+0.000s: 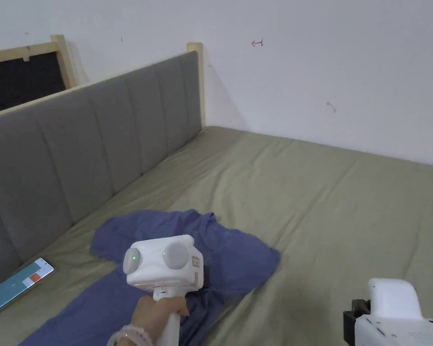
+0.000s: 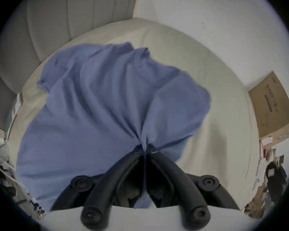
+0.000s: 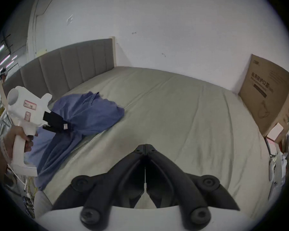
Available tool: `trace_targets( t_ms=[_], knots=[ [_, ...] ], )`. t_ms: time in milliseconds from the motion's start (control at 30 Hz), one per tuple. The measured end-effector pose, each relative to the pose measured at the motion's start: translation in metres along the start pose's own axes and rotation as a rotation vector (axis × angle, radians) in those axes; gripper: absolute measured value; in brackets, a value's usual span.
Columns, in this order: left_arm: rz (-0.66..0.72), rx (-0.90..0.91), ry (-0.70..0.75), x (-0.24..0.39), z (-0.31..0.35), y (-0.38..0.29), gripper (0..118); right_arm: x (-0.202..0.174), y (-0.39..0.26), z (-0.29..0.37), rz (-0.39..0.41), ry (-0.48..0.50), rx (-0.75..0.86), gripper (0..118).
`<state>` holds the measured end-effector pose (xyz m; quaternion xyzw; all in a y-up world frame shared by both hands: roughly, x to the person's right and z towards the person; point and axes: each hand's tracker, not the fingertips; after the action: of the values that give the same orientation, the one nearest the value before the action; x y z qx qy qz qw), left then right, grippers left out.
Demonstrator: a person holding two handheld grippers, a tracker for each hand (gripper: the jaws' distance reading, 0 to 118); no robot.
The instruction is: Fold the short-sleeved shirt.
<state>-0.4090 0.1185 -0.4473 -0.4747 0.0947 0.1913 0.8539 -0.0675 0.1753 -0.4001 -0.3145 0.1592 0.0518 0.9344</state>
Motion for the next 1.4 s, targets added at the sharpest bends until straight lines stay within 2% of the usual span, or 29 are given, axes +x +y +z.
trace_targets(
  t_ms=[67, 167, 300, 333, 500, 633, 733, 833, 867, 900, 967, 1000, 1033, 1100, 1133, 1167, 1200, 1233, 1300, 1400],
  knots=[
    [-0.012, 0.038, -0.035, 0.025, 0.018, 0.005, 0, 0.018, 0.002, 0.012, -0.051, -0.016, 0.018, 0],
    [-0.018, 0.068, -0.176, 0.082, 0.034, 0.006, 0, 0.050, 0.003, 0.039, -0.102, -0.056, 0.064, 0],
    [-0.188, 0.063, -0.337, 0.199, 0.053, -0.019, 0, 0.105, 0.002, 0.083, -0.155, -0.157, 0.120, 0],
    [-0.201, 0.052, -0.383, 0.223, 0.057, -0.032, 0, 0.119, 0.001, 0.093, -0.173, -0.179, 0.131, 0],
    [-0.458, -0.053, -0.633, 0.351, 0.080, -0.126, 0, 0.197, -0.012, 0.155, -0.284, -0.338, 0.186, 0],
    [-0.554, -0.161, -0.785, 0.394, 0.083, -0.200, 0, 0.240, -0.030, 0.194, -0.335, -0.453, 0.209, 0],
    [-0.656, -0.215, -0.716, 0.403, 0.067, -0.236, 0, 0.256, -0.046, 0.205, -0.357, -0.490, 0.185, 0],
    [-0.673, -0.237, -0.625, 0.399, 0.043, -0.251, 1, 0.262, -0.062, 0.204, -0.372, -0.492, 0.158, 0],
    [-0.658, -0.251, -0.614, 0.395, 0.038, -0.250, 7, 0.261, -0.067, 0.201, -0.375, -0.491, 0.145, 0],
    [-0.673, -0.252, -0.600, 0.392, 0.037, -0.248, 29, 0.260, -0.070, 0.198, -0.377, -0.486, 0.128, 0],
    [-0.680, -0.229, -0.569, 0.383, 0.045, -0.239, 92, 0.255, -0.074, 0.190, -0.374, -0.471, 0.109, 0],
    [-0.687, -0.207, -0.562, 0.376, 0.052, -0.231, 112, 0.251, -0.075, 0.185, -0.370, -0.460, 0.095, 0],
    [-0.677, -0.153, -0.578, 0.368, 0.059, -0.222, 115, 0.248, -0.075, 0.181, -0.365, -0.449, 0.088, 0],
    [-0.647, -0.092, -0.564, 0.342, 0.077, -0.198, 111, 0.237, -0.072, 0.173, -0.350, -0.423, 0.081, 0],
    [-0.616, -0.071, -0.542, 0.328, 0.082, -0.186, 102, 0.230, -0.071, 0.168, -0.341, -0.409, 0.076, 0],
    [-0.585, -0.048, -0.539, 0.314, 0.085, -0.177, 80, 0.225, -0.070, 0.164, -0.333, -0.395, 0.073, 0],
    [-0.556, -0.018, -0.512, 0.295, 0.086, -0.168, 26, 0.218, -0.068, 0.159, -0.320, -0.375, 0.068, 0],
    [-0.533, -0.022, -0.476, 0.280, 0.083, -0.163, 0, 0.211, -0.068, 0.154, -0.307, -0.360, 0.061, 0],
    [-0.473, -0.039, -0.353, 0.240, 0.067, -0.152, 0, 0.196, -0.069, 0.144, -0.269, -0.332, 0.048, 0],
    [-0.378, -0.053, -0.308, 0.186, 0.052, -0.132, 0, 0.177, -0.069, 0.128, -0.218, -0.295, 0.017, 0]
  ],
)
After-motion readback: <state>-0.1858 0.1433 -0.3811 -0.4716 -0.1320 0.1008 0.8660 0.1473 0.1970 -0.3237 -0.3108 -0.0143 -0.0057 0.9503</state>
